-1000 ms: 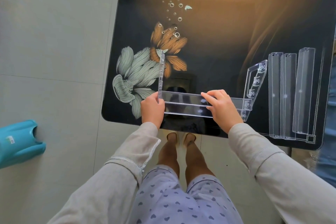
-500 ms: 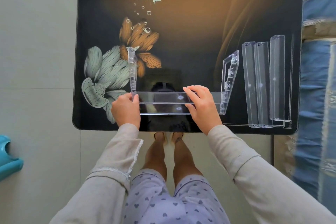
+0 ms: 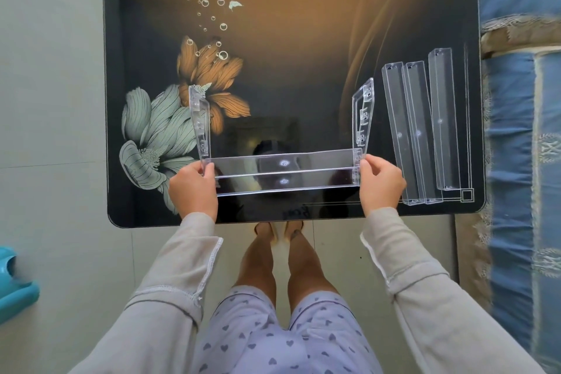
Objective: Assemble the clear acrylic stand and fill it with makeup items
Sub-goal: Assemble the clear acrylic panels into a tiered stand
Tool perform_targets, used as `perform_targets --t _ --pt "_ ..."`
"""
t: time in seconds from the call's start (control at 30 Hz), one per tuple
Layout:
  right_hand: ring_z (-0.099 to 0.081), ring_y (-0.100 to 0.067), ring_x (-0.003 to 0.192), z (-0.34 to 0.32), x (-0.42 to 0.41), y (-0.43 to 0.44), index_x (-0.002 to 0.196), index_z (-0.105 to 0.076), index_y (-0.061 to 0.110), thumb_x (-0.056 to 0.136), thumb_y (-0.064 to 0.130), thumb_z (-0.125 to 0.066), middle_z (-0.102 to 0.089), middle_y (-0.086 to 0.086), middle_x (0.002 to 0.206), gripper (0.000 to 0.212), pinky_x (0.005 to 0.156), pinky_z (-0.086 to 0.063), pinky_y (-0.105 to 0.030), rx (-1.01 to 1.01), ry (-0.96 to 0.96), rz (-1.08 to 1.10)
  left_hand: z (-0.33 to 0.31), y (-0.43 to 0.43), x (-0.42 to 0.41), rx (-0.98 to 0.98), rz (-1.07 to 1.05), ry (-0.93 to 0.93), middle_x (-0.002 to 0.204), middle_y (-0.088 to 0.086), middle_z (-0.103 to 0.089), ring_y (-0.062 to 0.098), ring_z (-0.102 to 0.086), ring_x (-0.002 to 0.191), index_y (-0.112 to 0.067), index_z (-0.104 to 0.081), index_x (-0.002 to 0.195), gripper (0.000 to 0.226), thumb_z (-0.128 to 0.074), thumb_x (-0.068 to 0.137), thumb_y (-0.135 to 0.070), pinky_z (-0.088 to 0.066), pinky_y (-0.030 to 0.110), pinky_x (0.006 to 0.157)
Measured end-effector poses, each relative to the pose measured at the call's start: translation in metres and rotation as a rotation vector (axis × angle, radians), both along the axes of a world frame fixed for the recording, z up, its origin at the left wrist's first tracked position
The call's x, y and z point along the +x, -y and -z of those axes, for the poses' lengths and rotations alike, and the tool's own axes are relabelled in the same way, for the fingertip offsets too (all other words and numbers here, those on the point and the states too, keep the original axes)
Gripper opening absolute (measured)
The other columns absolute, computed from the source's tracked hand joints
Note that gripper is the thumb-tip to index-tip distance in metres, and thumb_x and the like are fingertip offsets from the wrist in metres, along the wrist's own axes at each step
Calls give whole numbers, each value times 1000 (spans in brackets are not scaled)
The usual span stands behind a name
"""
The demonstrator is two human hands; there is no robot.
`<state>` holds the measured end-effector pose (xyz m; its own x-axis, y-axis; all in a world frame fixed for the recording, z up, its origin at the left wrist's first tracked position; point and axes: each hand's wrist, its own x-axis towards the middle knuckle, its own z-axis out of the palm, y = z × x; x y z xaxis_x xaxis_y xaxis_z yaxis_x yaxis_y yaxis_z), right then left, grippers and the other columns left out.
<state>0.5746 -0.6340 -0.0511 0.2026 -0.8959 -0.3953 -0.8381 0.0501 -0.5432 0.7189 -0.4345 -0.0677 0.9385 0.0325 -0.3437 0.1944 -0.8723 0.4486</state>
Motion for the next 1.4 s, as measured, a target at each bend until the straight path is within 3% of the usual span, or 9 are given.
perform_targets --t 0.1,0.3,0.43,0.9,1.07,1.17,1.27,1.33,1.4 --pt "-62 -30 86 -1 2 5 98 -71 -1 90 9 -52 -73 -18 94 23 65 -28 -6 -26 -71 -63 0 0 0 0 1 0 80 23 -72 39 -61 78 -2 -73 90 26 -56 89 -20 -42 32 70" --pt "-65 -35 89 -2 5 7 96 -70 -1 90 10 -53 -72 -20 93 22 85 -51 -36 -75 -146 -183 1 1 -2 10 -21 16 79 21 -72 26 -48 65 -3 -73 90 25 -56 89 -21 -34 26 66" --pt "-67 -30 87 -3 9 9 98 -71 1 89 10 -56 -73 -17 93 20 82 -50 -29 -95 -168 -196 1 1 -1 18 -17 16 82 23 -73 33 -56 72 -2 -73 94 25 -57 89 -21 -37 28 68" --pt "-60 -22 78 4 0 13 96 -67 4 88 14 -58 -72 -14 93 15 78 -50 -30 -49 -147 -225 -3 2 1 24 -28 -29 85 26 -71 41 -60 85 0 -72 95 25 -59 87 -20 -45 36 74" --pt "-61 -17 81 3 -13 32 95 -69 7 86 17 -61 -70 -9 89 16 82 -48 -26 171 41 -254 -3 -5 5 -41 -39 -75 85 18 -73 29 -56 73 -4 -73 90 23 -62 84 -23 -37 26 69" --pt "-65 -24 90 -3 -20 53 95 -66 13 91 18 -52 -69 -10 90 15 81 -55 -35 298 109 -235 -5 -7 5 -87 -35 -91 94 18 -73 31 -63 87 -5 -71 100 24 -62 84 -22 -42 26 78" --pt "-65 -30 92 -4 -16 77 97 -67 8 88 12 -52 -71 -15 93 18 88 -52 -37 85 41 -174 -6 -5 3 -93 -33 -69 100 18 -72 33 -65 95 -8 -66 110 28 -60 86 -21 -49 37 89" --pt "-63 -31 96 -3 -8 89 99 -67 7 86 10 -52 -71 -15 98 20 86 -45 -26 -47 -68 -151 -7 -2 2 -87 -43 -35 100 17 -72 34 -65 95 -10 -65 110 28 -57 86 -20 -51 41 91" --pt "-61 -31 100 -1 2 95 103 -64 8 87 15 -52 -70 -12 104 22 83 -42 -27 -85 -182 -159 -8 3 2 -87 -60 7 99 17 -72 34 -65 94 -10 -65 108 25 -55 87 -19 -51 39 88"
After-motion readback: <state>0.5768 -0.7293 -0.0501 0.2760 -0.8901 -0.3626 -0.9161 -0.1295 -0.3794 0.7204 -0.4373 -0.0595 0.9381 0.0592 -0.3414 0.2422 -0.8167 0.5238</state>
